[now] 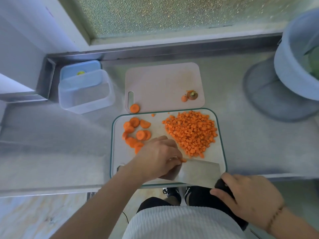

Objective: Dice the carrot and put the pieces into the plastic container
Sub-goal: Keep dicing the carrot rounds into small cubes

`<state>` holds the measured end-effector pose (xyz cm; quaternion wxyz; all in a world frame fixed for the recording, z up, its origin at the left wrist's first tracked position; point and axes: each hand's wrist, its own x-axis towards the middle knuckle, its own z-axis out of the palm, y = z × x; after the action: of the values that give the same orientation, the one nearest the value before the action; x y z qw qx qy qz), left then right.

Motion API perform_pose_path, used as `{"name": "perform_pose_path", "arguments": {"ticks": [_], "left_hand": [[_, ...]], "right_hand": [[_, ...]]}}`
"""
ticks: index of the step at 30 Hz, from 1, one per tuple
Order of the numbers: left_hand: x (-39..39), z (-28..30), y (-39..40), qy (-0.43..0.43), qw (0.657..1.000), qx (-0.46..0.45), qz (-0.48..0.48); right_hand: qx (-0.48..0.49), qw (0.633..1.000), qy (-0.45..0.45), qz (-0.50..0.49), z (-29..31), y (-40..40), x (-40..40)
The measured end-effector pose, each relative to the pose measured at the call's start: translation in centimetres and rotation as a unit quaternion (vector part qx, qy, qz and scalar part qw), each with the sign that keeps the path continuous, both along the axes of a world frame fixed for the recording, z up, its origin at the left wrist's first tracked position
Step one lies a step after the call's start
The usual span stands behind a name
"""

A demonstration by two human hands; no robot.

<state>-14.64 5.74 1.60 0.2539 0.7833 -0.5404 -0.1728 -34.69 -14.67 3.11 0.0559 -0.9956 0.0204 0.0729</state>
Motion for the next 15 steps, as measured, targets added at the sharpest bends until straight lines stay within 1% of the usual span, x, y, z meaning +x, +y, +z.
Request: {"name": "perform_pose_path", "arguments": {"ticks": [4, 7, 9, 10, 12, 15], "left_hand": [[-0.2, -0.6, -0.1, 0.022, 0.999, 0.015, 0.02], [-0.4, -0.9, -0.5, 0.034, 0.997, 0.057, 0.026], [0.1, -1.1, -0.4, 0.035, 0.997, 0.052, 0.039], [0.7, -1.2, -0.2, 0.034, 0.997, 0.042, 0.061], [2.1, -1.9, 0.4, 0.015, 0.994, 0.031, 0.107], [3.1, -2.8, 1.0, -0.034, 0.992, 0.051, 0.107]], "right_hand": [[0.0, 1.0, -0.025, 0.011, -0.1, 0.3, -0.1], [0.004, 0.999, -0.028, 0.016, -0.1, 0.5, -0.4], [0.012, 0.999, -0.032, 0.015, 0.2, 0.4, -0.7], [0.015, 0.999, -0.032, 0.011, 0.4, 0.4, -0.9], [0.016, 0.999, -0.032, -0.003, 0.7, 0.1, -1.5], [0.016, 0.999, -0.012, -0.025, 0.7, -0.6, -2.8]]}}
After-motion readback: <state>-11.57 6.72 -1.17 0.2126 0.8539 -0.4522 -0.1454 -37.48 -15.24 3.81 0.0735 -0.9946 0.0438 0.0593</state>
